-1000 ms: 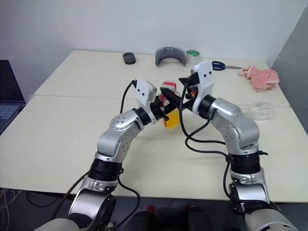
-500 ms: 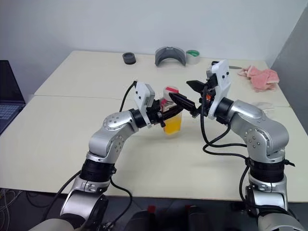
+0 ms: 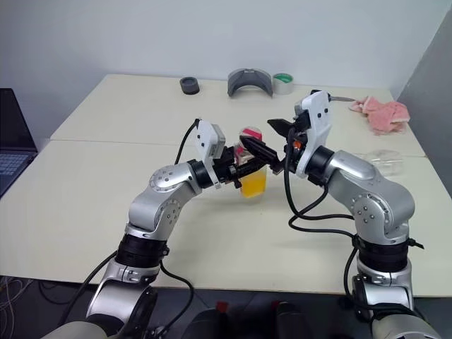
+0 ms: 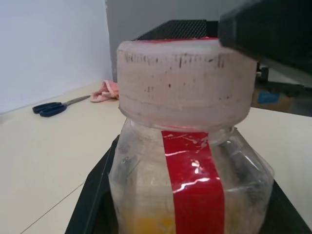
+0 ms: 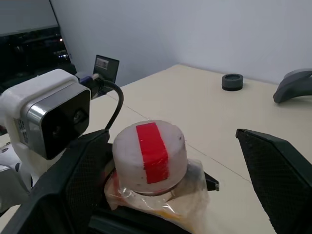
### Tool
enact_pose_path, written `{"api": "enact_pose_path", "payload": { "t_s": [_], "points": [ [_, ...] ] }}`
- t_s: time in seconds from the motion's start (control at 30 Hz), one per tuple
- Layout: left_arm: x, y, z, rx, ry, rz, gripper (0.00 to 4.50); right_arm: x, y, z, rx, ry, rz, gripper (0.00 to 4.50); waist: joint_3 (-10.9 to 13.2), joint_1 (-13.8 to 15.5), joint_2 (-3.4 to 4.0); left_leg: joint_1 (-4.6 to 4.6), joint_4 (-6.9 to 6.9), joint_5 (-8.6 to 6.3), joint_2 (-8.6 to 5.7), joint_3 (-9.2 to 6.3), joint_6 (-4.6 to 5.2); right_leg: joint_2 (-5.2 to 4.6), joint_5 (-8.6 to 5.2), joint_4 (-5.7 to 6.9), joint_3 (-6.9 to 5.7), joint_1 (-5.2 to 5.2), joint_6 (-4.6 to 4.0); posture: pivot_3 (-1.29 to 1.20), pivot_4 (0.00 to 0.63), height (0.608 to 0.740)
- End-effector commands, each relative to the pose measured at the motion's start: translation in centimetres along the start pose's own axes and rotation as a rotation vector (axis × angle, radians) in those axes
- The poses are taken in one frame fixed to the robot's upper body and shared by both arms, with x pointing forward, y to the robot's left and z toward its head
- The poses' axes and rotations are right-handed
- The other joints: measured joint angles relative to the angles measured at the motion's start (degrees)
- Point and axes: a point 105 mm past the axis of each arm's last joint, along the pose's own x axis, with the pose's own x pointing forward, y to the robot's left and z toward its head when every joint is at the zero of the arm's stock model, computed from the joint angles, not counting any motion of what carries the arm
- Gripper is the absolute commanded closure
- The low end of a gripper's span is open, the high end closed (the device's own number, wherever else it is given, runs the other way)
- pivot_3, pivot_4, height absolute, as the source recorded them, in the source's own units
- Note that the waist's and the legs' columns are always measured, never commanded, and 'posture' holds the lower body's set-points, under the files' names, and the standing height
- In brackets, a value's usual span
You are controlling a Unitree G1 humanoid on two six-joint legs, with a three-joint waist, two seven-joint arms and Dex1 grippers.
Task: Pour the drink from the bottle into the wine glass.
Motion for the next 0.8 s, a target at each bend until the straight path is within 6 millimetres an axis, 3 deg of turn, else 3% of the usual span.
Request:
{"api": "enact_pose_path", "payload": {
  "t_s": [0.03,0.43,0.53,0.7,0.8],
  "points": [
    [0.35,0.04,1.40,0.050,-0.049,-0.004,2.60,0.58,0.65,0.15,-0.013,-0.032,0.003,0.05,0.0,0.0,0.00,0.00,0.00,0.00,0.00,0.00,0.00,0.00,0.00,0.00,0.00,0.00,0.00,0.00,0.150,0.740],
    [0.61,-0.06,1.45,0.051,-0.049,-0.012,2.60,1.23,-0.18,0.77,0.003,-0.099,-0.039,0.05,0.0,0.0,0.01,0.00,0.00,0.00,0.00,-0.01,0.00,-0.01,0.00,0.00,-0.02,0.00,0.00,0.00,0.150,0.740],
    [0.59,0.04,1.47,0.054,-0.047,-0.006,2.60,1.23,-0.12,0.77,0.015,-0.107,-0.038,0.63,0.0,0.0,0.01,0.00,0.00,0.00,0.00,-0.01,0.00,0.00,0.00,0.00,-0.02,0.00,0.00,0.00,0.150,0.740],
    [0.67,0.06,1.54,0.058,-0.046,-0.003,2.60,1.12,-0.12,0.68,0.021,-0.107,-0.035,2.43,0.0,0.0,0.00,0.00,0.00,0.00,0.00,-0.01,0.00,0.00,0.00,0.00,-0.02,0.00,0.00,0.00,0.150,0.740],
    [0.64,0.01,1.51,0.057,-0.044,-0.005,2.60,1.10,-0.15,0.78,0.021,-0.111,-0.034,2.59,0.0,0.0,0.01,0.00,0.00,0.00,0.00,-0.01,0.00,0.00,0.00,0.00,-0.01,0.00,0.00,0.00,0.150,0.740]
  ]
}}
